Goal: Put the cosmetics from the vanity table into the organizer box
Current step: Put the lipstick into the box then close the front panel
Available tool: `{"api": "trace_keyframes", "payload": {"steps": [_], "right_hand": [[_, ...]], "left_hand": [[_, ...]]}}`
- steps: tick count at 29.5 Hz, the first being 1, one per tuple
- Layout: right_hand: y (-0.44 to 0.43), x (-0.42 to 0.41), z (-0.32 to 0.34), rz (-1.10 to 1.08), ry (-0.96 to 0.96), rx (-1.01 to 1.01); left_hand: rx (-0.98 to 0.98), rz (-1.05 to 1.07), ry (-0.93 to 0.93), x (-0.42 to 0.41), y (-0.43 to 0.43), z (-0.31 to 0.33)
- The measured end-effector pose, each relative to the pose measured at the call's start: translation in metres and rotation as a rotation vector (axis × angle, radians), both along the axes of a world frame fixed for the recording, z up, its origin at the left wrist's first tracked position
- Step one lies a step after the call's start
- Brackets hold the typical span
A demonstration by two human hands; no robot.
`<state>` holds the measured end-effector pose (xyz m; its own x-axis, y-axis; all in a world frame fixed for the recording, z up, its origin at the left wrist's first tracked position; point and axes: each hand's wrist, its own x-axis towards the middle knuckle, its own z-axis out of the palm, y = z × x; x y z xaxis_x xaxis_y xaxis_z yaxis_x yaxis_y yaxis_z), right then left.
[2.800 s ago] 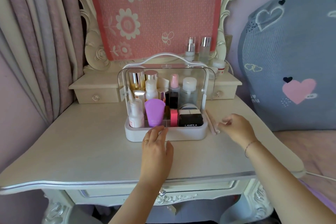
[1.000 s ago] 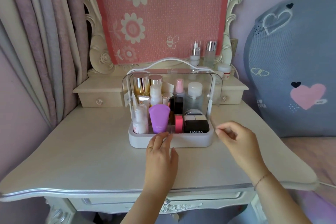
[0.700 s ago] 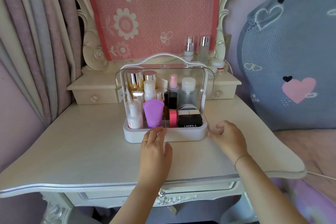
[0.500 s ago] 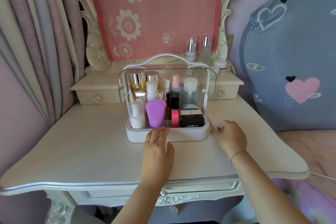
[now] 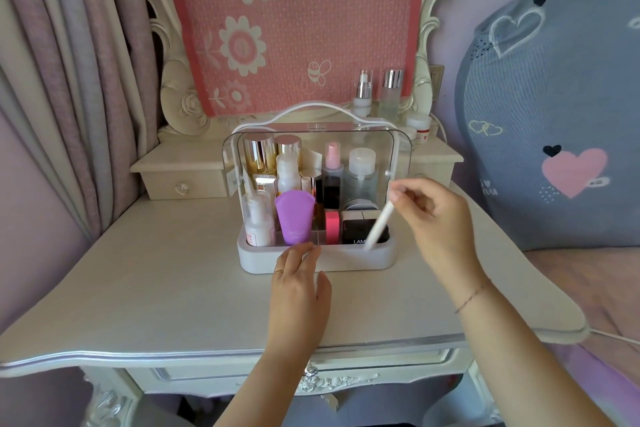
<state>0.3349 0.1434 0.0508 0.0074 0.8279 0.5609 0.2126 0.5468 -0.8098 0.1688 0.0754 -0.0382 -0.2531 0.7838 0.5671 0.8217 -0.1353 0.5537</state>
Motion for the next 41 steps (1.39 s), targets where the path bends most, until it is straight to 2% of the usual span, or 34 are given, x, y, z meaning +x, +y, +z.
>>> {"api": "trace_keyframes", "payload": {"steps": [5, 15, 20, 26, 41], "right_hand": [[0.021, -0.041, 0.027, 0.148, -0.014, -0.022], [0.073, -0.083, 0.013, 0.078, -0.326, 0.041], [0.084, -0.085, -0.001, 0.089, -0.385, -0.006], [0.088, -0.085, -0.003, 0.105, -0.425, 0.008], [0.083, -0.078, -0.006, 0.117, -0.386, 0.032]], "left_hand": [[0.005, -0.003, 0.001, 0.000, 0.000, 0.000], [0.016, 0.002, 0.005, 0.000, 0.002, -0.001], [0.011, 0.011, 0.004, -0.002, 0.002, -0.002], [0.006, 0.008, -0.003, -0.002, 0.003, -0.002], [0.018, 0.011, 0.003, -0.002, 0.002, -0.002]]}}
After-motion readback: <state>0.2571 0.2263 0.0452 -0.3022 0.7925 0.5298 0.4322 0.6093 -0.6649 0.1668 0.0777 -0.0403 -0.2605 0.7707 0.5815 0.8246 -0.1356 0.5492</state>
